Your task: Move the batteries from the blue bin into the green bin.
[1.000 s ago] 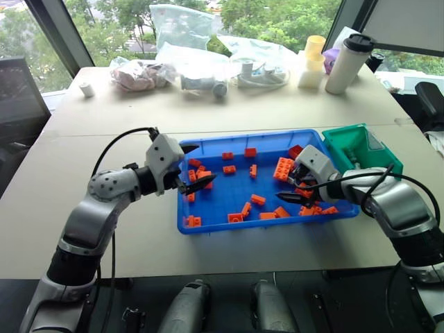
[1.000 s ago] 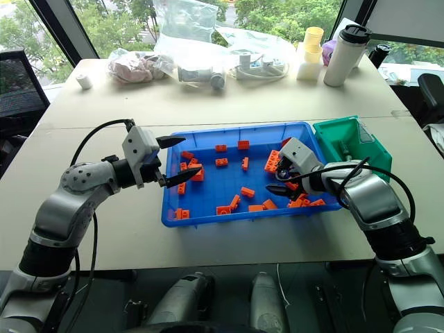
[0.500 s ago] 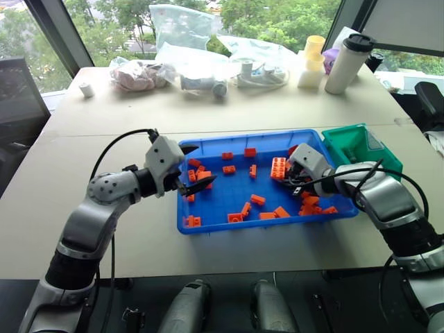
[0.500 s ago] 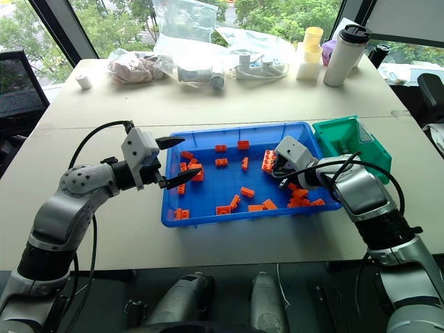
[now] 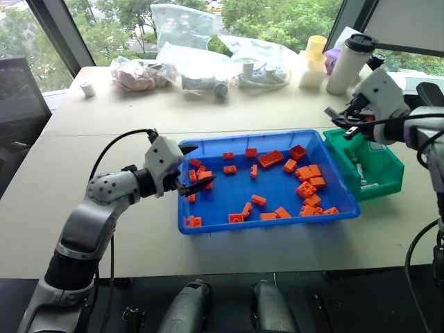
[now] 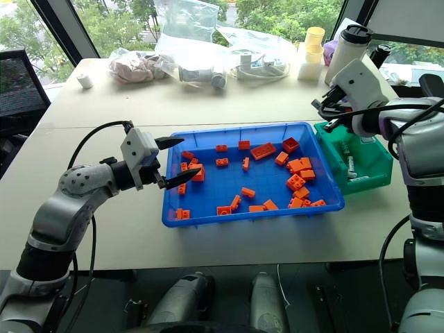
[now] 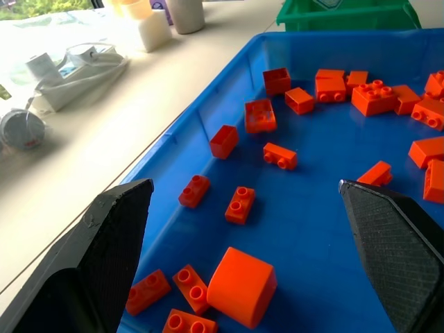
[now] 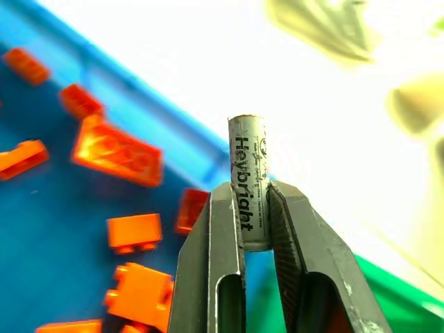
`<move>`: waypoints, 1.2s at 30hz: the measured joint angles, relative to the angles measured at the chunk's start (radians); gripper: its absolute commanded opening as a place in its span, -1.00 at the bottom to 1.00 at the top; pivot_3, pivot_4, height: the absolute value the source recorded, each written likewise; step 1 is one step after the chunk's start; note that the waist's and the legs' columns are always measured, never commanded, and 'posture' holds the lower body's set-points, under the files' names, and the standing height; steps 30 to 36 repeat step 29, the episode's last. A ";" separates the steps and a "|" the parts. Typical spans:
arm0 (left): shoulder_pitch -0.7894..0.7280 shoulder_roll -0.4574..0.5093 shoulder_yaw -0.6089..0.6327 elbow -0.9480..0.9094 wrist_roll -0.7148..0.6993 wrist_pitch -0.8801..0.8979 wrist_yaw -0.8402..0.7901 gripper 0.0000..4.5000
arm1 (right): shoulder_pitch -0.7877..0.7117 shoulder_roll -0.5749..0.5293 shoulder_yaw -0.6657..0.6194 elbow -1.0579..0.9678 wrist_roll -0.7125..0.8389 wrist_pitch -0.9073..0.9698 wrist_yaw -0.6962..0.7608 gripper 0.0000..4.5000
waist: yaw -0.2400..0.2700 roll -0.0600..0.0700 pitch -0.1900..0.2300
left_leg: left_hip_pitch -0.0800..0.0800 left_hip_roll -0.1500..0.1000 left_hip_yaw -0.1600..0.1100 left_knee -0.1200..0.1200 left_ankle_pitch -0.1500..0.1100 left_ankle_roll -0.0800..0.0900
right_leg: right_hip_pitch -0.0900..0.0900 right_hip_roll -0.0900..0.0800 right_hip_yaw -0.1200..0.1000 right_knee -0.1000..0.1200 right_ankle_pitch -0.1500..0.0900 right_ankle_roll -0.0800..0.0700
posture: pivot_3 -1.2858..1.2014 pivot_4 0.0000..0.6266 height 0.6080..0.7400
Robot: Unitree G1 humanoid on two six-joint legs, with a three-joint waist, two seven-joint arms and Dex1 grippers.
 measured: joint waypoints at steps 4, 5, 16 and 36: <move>-0.007 -0.007 -0.003 0.014 0.000 -0.006 -0.012 1.00 | 0.046 -0.067 -0.009 0.095 -0.027 -0.048 0.004 -0.99 | -0.001 0.000 0.000 | 0.000 0.000 0.001 0.000 0.000 0.000 | 0.000 0.000 0.000 0.000 0.000 0.000 | 0.03 -0.52 1.00; -0.009 -0.008 -0.003 0.019 0.000 -0.007 -0.014 1.00 | 0.063 -0.080 -0.012 0.110 -0.031 -0.061 0.008 -0.99 | -0.001 0.000 0.000 | 0.000 0.000 0.001 0.000 0.000 0.000 | 0.000 0.000 0.000 0.000 0.000 0.000 | 0.03 -0.52 1.00; -0.035 -0.018 -0.004 0.038 -0.004 -0.003 -0.045 1.00 | 0.185 -0.076 -0.054 0.154 -0.015 -0.124 0.032 0.83 | -0.002 0.000 0.000 | 0.000 0.000 0.001 0.000 0.000 0.000 | 0.000 0.000 0.001 0.001 0.000 0.000 | 0.03 -0.52 1.00; -0.010 0.030 0.021 -0.004 -0.048 0.044 -0.053 1.00 | 0.275 -0.032 -0.179 -0.246 0.272 -0.119 0.246 0.95 | 0.003 0.001 0.000 | 0.000 0.000 0.000 0.001 -0.002 0.004 | 0.001 0.000 0.000 0.000 0.000 0.000 | 0.03 -0.52 1.00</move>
